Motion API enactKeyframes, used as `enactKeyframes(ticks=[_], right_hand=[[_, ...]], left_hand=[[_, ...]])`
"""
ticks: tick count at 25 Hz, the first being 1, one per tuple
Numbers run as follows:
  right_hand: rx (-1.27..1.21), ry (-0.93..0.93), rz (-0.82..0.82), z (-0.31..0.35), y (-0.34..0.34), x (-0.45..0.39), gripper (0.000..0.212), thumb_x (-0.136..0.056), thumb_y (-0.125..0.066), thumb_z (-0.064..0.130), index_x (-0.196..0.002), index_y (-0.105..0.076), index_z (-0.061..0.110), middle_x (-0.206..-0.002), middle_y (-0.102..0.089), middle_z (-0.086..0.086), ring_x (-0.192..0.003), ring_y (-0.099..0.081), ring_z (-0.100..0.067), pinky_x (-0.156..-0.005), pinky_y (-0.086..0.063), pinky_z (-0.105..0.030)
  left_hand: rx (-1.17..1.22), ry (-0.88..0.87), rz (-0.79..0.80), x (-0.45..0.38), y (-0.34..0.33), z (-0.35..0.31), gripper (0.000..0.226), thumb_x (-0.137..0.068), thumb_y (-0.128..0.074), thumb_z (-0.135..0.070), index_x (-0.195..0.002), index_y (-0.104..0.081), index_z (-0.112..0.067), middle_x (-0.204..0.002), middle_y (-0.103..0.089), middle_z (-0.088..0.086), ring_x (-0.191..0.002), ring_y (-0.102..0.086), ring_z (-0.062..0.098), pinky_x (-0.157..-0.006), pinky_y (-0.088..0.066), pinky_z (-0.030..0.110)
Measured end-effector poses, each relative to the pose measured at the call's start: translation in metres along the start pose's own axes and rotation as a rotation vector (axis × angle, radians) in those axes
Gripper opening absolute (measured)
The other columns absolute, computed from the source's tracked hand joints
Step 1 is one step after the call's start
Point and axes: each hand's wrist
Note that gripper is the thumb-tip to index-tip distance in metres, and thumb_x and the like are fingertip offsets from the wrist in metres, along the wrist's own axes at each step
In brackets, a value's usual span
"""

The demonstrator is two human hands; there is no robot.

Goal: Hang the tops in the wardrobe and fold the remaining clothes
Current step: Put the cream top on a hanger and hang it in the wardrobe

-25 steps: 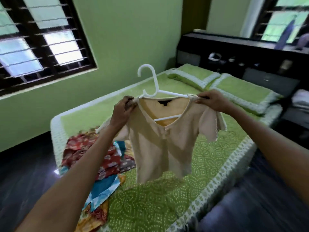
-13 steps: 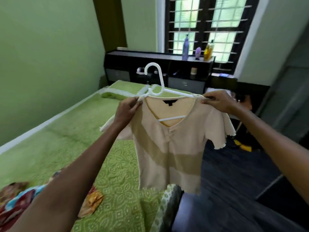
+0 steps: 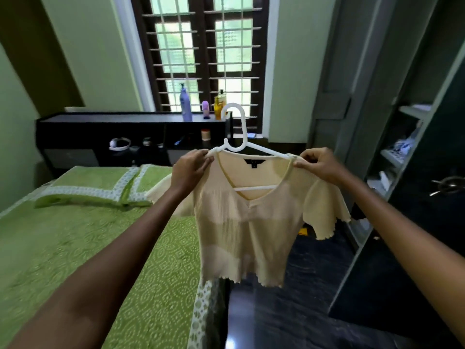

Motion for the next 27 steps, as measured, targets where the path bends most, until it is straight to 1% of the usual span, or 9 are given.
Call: enactKeyframes(ticks=[3, 7, 11, 13, 15, 18, 22, 25, 27], right_hand=[[-0.018, -0.047, -0.075, -0.035, 0.014, -0.029, 0.015, -0.086, -0.066, 0.023, -0.091, -0.069, 0.010, -0.078, -0.061, -0.005, -0.072, -0.054, -0.017, -0.061, -0.042, -0.027], [-0.083, -0.092, -0.200, -0.076, 0.030, -0.084, 0.022, -0.088, -0.064, 0.018, -0.104, -0.070, 0.006, -0.088, -0.067, -0.002, -0.081, -0.057, -0.011, -0.067, -0.043, -0.023], [-0.102, -0.153, -0.323, -0.112, 0.057, -0.155, 0.019, -0.087, -0.065, 0.014, -0.104, -0.070, 0.008, -0.094, -0.069, -0.003, -0.086, -0.062, -0.007, -0.077, -0.046, -0.023], [-0.089, -0.154, -0.375, -0.127, 0.065, -0.189, 0.018, -0.086, -0.066, 0.012, -0.103, -0.070, 0.010, -0.093, -0.069, -0.001, -0.075, -0.060, 0.010, -0.074, -0.045, -0.012], [-0.064, -0.152, -0.380, -0.137, 0.067, -0.218, 0.018, -0.086, -0.066, 0.010, -0.103, -0.071, 0.005, -0.092, -0.068, 0.002, -0.070, -0.059, 0.016, -0.072, -0.044, -0.005], [0.010, -0.156, -0.284, -0.150, 0.070, -0.248, 0.017, -0.088, -0.063, 0.015, -0.102, -0.072, 0.010, -0.091, -0.070, 0.002, -0.077, -0.061, 0.004, -0.074, -0.048, -0.015], [0.156, -0.220, -0.224, -0.196, 0.098, -0.277, 0.010, -0.084, -0.069, 0.015, -0.092, -0.072, 0.010, -0.084, -0.070, -0.010, -0.078, -0.063, -0.021, -0.073, -0.049, -0.032], [0.245, -0.293, -0.224, -0.235, 0.129, -0.284, 0.011, -0.082, -0.071, 0.015, -0.090, -0.073, 0.008, -0.072, -0.066, -0.002, -0.067, -0.058, -0.012, -0.062, -0.041, -0.015], [0.261, -0.381, -0.266, -0.263, 0.155, -0.286, 0.017, -0.082, -0.071, 0.016, -0.096, -0.074, 0.006, -0.077, -0.069, -0.007, -0.068, -0.060, -0.012, -0.061, -0.041, -0.014]], left_hand=[[0.118, -0.011, 0.045, -0.045, -0.059, 0.002, 0.026, -0.090, -0.062, -0.022, -0.107, -0.066, -0.003, -0.099, -0.067, 0.012, -0.091, -0.063, 0.027, -0.072, -0.045, 0.031], [0.327, -0.076, 0.095, -0.116, -0.135, 0.011, 0.022, -0.088, -0.063, -0.008, -0.105, -0.066, 0.005, -0.086, -0.062, 0.015, -0.079, -0.056, 0.018, -0.067, -0.035, 0.011], [0.380, -0.205, 0.123, -0.198, -0.205, 0.019, 0.022, -0.087, -0.062, -0.009, -0.103, -0.068, 0.005, -0.081, -0.060, 0.010, -0.076, -0.058, 0.016, -0.066, -0.040, 0.016], [0.408, -0.250, 0.144, -0.238, -0.242, 0.020, 0.024, -0.087, -0.062, -0.011, -0.106, -0.068, 0.004, -0.086, -0.064, 0.016, -0.079, -0.062, 0.024, -0.071, -0.046, 0.026], [0.440, -0.308, 0.183, -0.264, -0.275, 0.014, 0.026, -0.086, -0.062, -0.013, -0.105, -0.068, 0.003, -0.086, -0.064, 0.021, -0.078, -0.060, 0.022, -0.070, -0.047, 0.033], [0.475, -0.386, 0.208, -0.284, -0.318, 0.003, 0.024, -0.084, -0.062, -0.016, -0.095, -0.068, 0.004, -0.076, -0.061, 0.014, -0.068, -0.051, 0.010, -0.062, -0.040, 0.022], [0.550, -0.326, 0.206, -0.323, -0.379, 0.002, 0.014, -0.084, -0.064, -0.008, -0.092, -0.067, 0.003, -0.074, -0.054, 0.000, -0.067, -0.044, -0.002, -0.064, -0.034, 0.005], [0.566, -0.319, 0.204, -0.353, -0.420, -0.003, 0.012, -0.084, -0.066, -0.004, -0.093, -0.068, 0.003, -0.074, -0.053, -0.004, -0.067, -0.046, -0.006, -0.064, -0.034, 0.002], [0.589, -0.323, 0.204, -0.379, -0.454, -0.014, 0.013, -0.084, -0.067, -0.005, -0.094, -0.068, 0.003, -0.076, -0.058, 0.001, -0.069, -0.047, -0.001, -0.063, -0.035, 0.004]])
Point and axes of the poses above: each hand's wrist, its own x-axis away from the middle knuckle, its own y-axis out of the back of the hand, z = x × y
